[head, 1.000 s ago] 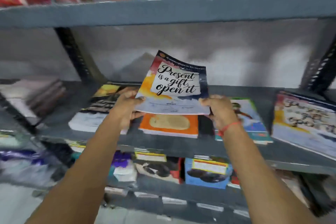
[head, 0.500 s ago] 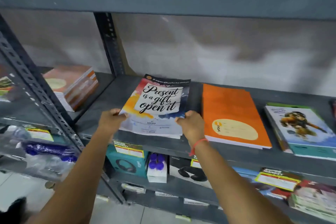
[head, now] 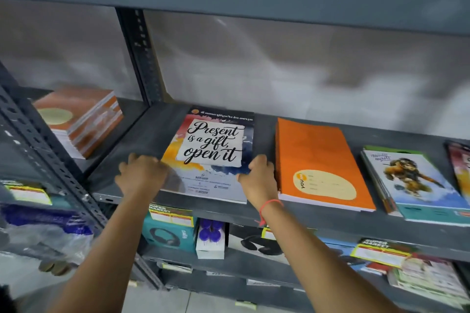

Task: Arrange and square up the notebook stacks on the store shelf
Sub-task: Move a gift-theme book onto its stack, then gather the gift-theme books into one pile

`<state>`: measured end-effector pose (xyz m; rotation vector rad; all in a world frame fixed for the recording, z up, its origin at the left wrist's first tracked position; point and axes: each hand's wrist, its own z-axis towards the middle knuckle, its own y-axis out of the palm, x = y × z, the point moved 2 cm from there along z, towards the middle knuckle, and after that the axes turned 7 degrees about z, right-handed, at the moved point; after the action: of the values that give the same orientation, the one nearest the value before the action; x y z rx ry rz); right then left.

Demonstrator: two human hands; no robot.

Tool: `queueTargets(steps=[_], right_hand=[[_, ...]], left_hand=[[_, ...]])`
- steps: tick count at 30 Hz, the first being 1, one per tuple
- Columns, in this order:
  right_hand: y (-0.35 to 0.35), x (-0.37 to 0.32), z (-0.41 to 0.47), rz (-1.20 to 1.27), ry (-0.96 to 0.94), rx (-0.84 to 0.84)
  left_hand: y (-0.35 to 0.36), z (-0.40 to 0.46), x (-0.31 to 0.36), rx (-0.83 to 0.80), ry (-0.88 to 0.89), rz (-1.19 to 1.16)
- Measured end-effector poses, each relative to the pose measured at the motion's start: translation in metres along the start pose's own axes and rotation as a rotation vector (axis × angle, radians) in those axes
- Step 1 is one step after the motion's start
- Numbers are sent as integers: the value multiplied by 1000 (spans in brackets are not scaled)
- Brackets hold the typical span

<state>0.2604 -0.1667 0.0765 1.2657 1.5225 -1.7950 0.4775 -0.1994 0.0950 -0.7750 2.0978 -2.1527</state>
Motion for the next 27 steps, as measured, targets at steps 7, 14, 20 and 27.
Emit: queueTargets(steps=[7,14,20,27], right_hand=[[-81,4,15,226,-96,171],[-243,74,25,324,-56,433],[-383,170,17,188,49,604],[-484,287,1,-21,392,522]], left_hand=[[7,-51,101,226,240,-112],[54,-164,272,207,675,-187],[109,-292,399,-174,894,-426],[177,-368,488,-499,883,-220]])
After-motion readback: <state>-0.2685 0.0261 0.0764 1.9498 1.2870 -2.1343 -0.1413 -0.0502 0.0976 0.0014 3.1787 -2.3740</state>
